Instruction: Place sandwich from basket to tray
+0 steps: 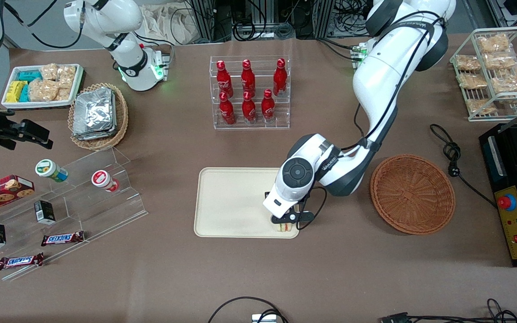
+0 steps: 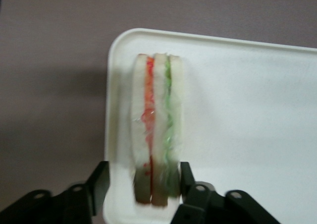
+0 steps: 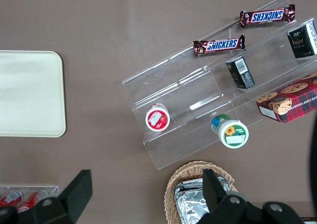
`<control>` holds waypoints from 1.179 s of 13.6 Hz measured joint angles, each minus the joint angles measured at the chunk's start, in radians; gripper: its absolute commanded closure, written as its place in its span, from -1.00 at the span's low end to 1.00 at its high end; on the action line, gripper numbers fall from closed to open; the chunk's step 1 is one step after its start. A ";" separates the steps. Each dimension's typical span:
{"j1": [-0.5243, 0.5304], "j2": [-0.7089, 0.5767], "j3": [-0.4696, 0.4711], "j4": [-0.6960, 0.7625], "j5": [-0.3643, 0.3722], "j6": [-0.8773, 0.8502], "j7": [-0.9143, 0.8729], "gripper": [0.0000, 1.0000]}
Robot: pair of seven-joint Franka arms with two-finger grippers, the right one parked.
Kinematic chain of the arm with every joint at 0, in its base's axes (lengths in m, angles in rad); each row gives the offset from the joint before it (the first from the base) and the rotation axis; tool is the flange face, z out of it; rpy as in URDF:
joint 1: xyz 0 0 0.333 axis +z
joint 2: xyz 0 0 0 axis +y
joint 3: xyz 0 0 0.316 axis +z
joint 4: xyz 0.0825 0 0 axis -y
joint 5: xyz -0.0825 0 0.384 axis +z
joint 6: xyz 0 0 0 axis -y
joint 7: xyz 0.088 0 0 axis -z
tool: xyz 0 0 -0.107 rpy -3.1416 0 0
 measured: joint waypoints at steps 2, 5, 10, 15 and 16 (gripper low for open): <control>0.010 -0.081 0.006 0.013 0.002 -0.174 0.000 -1.00; 0.130 -0.262 -0.021 -0.099 -0.022 -0.256 0.032 -1.00; 0.317 -0.641 -0.051 -0.569 -0.126 -0.112 0.200 -1.00; 0.466 -0.810 -0.047 -0.689 -0.177 -0.112 0.398 -1.00; 0.485 -0.811 -0.046 -0.688 -0.177 -0.112 0.414 -1.00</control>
